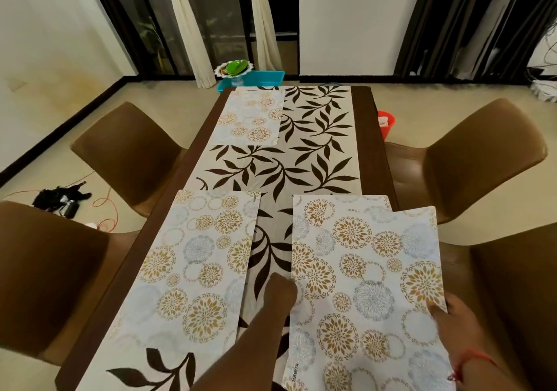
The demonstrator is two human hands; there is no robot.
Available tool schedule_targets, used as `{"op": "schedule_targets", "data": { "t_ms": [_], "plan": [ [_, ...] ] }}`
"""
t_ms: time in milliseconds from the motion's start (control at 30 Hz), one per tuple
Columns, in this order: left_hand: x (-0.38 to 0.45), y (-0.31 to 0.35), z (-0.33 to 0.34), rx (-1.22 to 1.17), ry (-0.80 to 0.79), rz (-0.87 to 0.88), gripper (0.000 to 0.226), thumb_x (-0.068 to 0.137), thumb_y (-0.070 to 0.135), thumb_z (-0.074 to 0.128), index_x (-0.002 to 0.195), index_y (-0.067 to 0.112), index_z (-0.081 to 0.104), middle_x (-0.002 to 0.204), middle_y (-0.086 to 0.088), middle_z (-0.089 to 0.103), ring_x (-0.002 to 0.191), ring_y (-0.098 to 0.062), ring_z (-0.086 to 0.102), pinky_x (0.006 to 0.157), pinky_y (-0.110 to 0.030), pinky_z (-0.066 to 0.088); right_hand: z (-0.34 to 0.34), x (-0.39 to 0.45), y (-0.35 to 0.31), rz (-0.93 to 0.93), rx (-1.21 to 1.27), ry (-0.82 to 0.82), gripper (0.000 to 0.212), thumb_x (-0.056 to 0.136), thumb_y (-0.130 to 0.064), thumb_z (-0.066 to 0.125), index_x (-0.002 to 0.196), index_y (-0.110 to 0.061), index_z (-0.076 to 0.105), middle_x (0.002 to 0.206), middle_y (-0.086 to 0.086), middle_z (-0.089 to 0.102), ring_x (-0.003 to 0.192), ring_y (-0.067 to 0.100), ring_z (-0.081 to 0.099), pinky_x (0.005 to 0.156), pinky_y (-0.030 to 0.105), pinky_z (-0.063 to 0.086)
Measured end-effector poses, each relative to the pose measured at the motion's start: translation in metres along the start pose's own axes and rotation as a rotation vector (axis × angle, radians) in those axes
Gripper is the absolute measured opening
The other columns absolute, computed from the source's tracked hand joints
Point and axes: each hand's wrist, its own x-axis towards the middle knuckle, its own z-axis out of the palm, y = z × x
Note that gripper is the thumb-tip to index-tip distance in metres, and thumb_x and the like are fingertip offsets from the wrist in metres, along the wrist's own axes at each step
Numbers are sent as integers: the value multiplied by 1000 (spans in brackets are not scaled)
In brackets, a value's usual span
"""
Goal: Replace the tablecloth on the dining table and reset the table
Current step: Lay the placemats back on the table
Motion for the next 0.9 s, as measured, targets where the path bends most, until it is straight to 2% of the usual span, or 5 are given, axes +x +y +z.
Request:
{"op": "schedule_targets", "data": {
  "t_ms": [167,300,467,600,900],
  "plan": [
    [9,3,3,-22,18,-97,19,101,16,47,100,10,65,77,5,50,73,-7,54,73,-19,45,1,5,10,18,28,-34,13,98,-18,57,98,-25,68,98,-3,74,96,27,68,89,57,54],
    [-1,8,-2,178,-7,77,31,103,2,35,118,-1,62,114,-13,65,117,-24,58,101,-27,38,1,5,10,23,57,-56,14,99,-15,56,95,-22,68,99,-1,73,96,27,67,89,57,54],
    [-7,5,-9,134,159,-38,33,100,8,44,128,-4,56,72,7,40,59,-3,35,51,-13,33,-1,11,17,15,78,-104,13,98,-19,58,98,-25,69,98,-4,75,95,26,70,87,57,55],
    [-5,-6,-20,263,169,57,29,102,4,41,125,-5,56,92,-1,56,89,-19,61,76,-21,51,-7,13,18,25,120,-123,16,98,-20,57,101,-28,70,100,-4,76,95,26,71,87,56,56],
    [-42,-1,-1,119,191,275,36,102,28,48,68,15,48,62,1,50,57,-11,51,59,-36,49,-24,-12,0,53,311,-125,16,98,-8,57,107,-16,68,105,6,75,96,30,71,89,53,55]
  ]
}}
